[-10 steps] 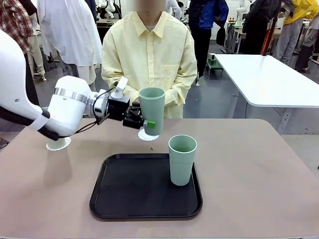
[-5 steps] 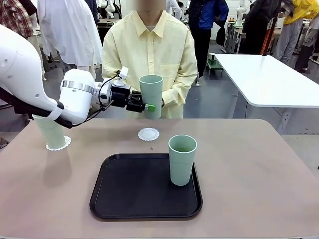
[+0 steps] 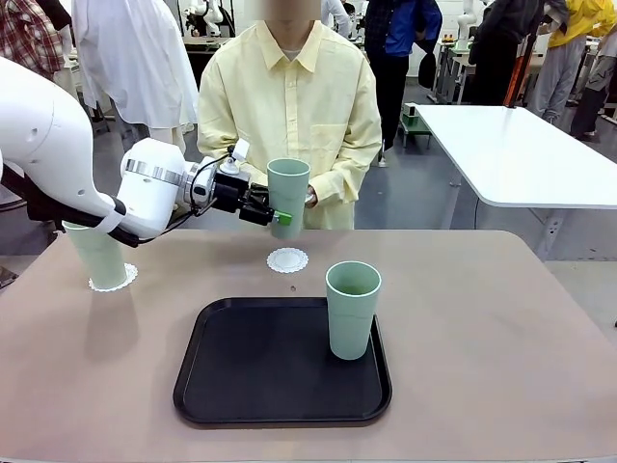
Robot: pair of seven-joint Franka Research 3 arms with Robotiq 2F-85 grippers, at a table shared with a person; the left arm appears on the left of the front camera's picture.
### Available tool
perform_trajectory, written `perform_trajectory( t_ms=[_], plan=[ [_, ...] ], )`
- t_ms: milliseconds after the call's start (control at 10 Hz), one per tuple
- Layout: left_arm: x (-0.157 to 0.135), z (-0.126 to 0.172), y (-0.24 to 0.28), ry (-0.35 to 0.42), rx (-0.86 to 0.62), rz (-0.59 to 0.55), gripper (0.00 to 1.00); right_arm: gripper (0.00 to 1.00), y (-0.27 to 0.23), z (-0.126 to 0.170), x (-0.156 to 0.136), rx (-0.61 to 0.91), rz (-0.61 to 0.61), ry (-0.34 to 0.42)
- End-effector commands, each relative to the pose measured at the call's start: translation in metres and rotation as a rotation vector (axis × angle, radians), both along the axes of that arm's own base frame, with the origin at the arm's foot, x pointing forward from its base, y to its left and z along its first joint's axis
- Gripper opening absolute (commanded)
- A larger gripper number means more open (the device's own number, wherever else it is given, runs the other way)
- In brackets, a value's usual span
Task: Place coasters on the table and set cups on them.
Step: Take one Reusable plastic cup from the Flat Tray and place it on a coaster set by the human.
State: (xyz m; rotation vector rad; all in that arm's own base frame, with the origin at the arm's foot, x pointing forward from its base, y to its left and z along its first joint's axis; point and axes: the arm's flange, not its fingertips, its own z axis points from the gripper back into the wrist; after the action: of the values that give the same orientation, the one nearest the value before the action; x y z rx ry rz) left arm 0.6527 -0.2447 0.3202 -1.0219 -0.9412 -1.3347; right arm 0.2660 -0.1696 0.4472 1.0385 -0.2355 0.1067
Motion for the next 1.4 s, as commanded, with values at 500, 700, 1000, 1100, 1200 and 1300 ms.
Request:
perform_trajectory(
  t_ms=[500, 700, 1000, 1100, 1200, 1300],
  plan=[
    [0.003, -0.005, 0.002, 0.003, 0.001, -0.002, 0.84, 1.0, 0.0, 0.0, 0.002, 0.021, 0.0, -0.017],
    [0.013, -0.015, 0.005, -0.016, -0.019, -0.069, 0.84, 1.0, 0.0, 0.0, 0.002, 0.021, 0.0, -0.017],
    [0.019, -0.028, 0.005, -0.025, -0.053, -0.153, 0.84, 1.0, 0.0, 0.0, 0.002, 0.021, 0.0, -0.017],
    [0.018, -0.034, 0.003, -0.026, -0.056, -0.179, 0.84, 1.0, 0.0, 0.0, 0.002, 0.021, 0.0, -0.017],
    [0.016, -0.039, -0.001, -0.034, -0.049, -0.2, 0.84, 1.0, 0.0, 0.0, 0.002, 0.021, 0.0, -0.017],
    [0.014, -0.041, -0.004, -0.034, -0.048, -0.218, 0.84, 1.0, 0.0, 0.0, 0.002, 0.021, 0.0, -0.017]
  ],
)
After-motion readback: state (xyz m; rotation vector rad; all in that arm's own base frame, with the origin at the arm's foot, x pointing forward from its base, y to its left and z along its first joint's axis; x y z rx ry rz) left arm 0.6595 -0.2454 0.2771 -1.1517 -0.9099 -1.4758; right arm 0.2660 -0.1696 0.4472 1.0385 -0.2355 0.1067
